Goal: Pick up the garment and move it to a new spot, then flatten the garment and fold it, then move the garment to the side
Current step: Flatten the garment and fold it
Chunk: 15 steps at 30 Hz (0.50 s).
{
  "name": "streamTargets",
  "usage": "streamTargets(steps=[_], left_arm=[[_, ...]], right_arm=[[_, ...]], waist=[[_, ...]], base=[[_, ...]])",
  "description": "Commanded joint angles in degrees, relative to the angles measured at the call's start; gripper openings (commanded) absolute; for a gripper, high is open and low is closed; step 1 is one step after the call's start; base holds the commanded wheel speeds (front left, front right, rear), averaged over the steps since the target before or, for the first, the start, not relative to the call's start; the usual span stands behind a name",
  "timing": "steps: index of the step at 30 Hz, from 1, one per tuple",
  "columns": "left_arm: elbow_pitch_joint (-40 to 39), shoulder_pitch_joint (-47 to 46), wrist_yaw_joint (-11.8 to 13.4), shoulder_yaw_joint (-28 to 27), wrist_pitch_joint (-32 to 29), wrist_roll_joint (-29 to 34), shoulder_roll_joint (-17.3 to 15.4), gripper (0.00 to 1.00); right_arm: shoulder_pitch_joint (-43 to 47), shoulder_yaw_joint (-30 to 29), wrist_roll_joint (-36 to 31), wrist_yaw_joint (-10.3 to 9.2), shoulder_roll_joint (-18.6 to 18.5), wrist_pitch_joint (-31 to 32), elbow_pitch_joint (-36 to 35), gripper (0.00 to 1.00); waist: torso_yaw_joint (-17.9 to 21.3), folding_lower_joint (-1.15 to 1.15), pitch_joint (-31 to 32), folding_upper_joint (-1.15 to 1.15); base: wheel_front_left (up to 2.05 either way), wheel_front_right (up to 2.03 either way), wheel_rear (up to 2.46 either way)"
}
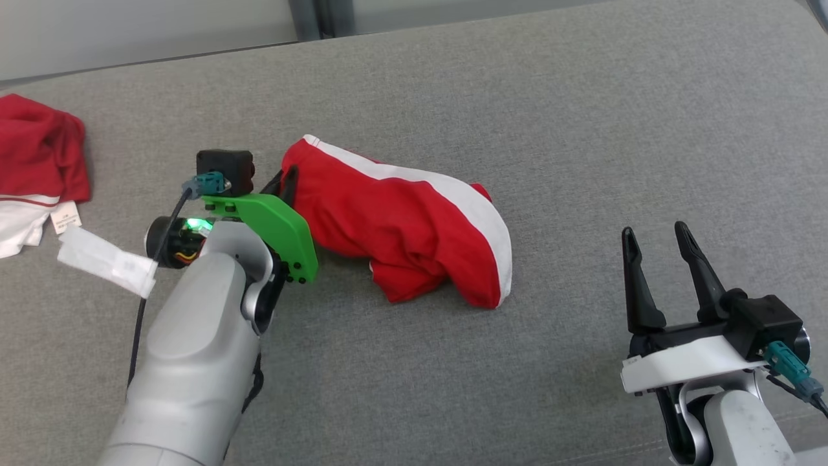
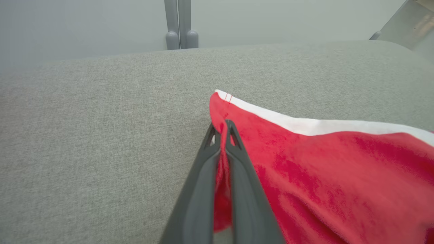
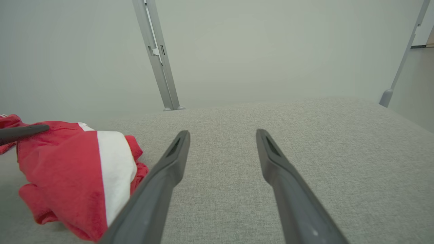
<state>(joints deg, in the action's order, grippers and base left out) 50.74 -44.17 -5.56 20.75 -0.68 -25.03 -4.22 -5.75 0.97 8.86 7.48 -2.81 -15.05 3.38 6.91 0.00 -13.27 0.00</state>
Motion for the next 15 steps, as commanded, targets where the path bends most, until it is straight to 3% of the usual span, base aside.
streamTargets(steps=[1, 6, 15], left_arm=[[-1.6, 2.1, -0.5, 0.1, 1.1, -0.8, 0.2, 0.00], [-11.2, 9.7, -0.7, 1.1, 4.6, -2.1, 0.5, 0.00], [-31.5, 28.6, 3.4, 0.5, 6.6, -4.4, -0.6, 0.00]], right_arm=[[0.9, -0.2, -0.5, 0.02, -0.1, -0.2, 0.0, 1.00], [2.1, -0.8, -1.0, 0.02, -0.2, -0.2, 0.1, 1.00], [4.7, -1.6, -2.3, 0.02, -0.1, -0.2, 0.4, 1.00]], waist=[[-1.6, 0.00, 1.5, 0.00], [-3.7, 0.00, 3.0, 0.00], [-5.8, 0.00, 5.0, 0.00]], base=[[0.00, 0.00, 0.00], [0.00, 0.00, 0.00], [0.00, 0.00, 0.00]])
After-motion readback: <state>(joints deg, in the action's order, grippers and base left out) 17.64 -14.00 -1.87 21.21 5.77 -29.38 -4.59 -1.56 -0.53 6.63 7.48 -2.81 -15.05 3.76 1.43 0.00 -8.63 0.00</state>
